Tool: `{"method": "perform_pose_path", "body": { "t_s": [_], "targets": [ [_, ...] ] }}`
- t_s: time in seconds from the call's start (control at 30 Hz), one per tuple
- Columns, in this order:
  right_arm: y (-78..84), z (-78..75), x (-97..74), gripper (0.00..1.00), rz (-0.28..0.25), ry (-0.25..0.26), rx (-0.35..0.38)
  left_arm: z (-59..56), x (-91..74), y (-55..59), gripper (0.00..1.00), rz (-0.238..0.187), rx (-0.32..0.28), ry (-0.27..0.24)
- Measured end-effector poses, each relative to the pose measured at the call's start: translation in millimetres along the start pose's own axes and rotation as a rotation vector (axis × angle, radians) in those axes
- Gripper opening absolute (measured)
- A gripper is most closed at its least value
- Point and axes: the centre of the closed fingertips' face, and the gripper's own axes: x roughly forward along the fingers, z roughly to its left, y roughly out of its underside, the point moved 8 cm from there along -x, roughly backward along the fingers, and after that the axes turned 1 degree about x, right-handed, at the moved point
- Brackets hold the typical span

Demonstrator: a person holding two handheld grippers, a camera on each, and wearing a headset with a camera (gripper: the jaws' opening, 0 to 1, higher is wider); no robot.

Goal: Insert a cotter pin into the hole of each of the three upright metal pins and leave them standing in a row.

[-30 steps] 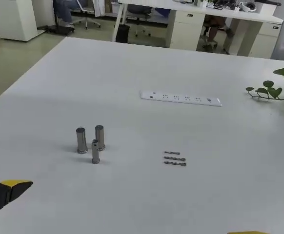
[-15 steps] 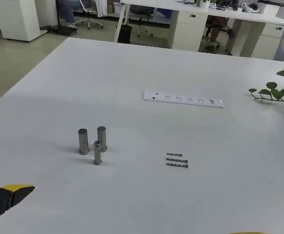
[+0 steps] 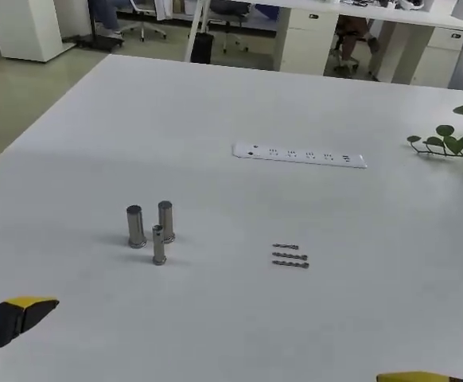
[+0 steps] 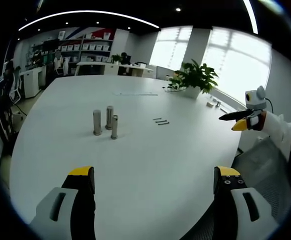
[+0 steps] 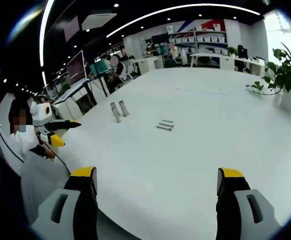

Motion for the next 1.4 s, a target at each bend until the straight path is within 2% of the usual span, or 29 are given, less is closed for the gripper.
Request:
{"method": "perform_pose_path", "body": {
  "t_s": [0.2,0.6,0.87,1.1,1.4],
  "targets": [
    [0.0,0.5,1.8,0.98,0.009,-0.005,-0.004,1.6,2.6,4.3,0.97,0.023,-0.007,-0.001],
    [2.4,0.9,2.0,0.98,0.019,-0.012,0.004,1.0,6.6,3.7,0.95,0.017,-0.024,0.006],
    [1.0,-2.1,-0.8,0.96,0.015,0.014,-0.014,1.3,11.1,2.8,0.93,0.028,-0.02,0.006],
    [-2.1,-4.2,-3.8,0.97,0.009,0.038,-0.01,3.9,11.7,-3.7,0.89,0.015,0.008,-0.014],
    [-1.3,-4.8,-4.1,0.97,0.011,0.042,-0.004,8.7,15.2,-15.4,0.86,-0.01,0.039,-0.032]
  ]
}}
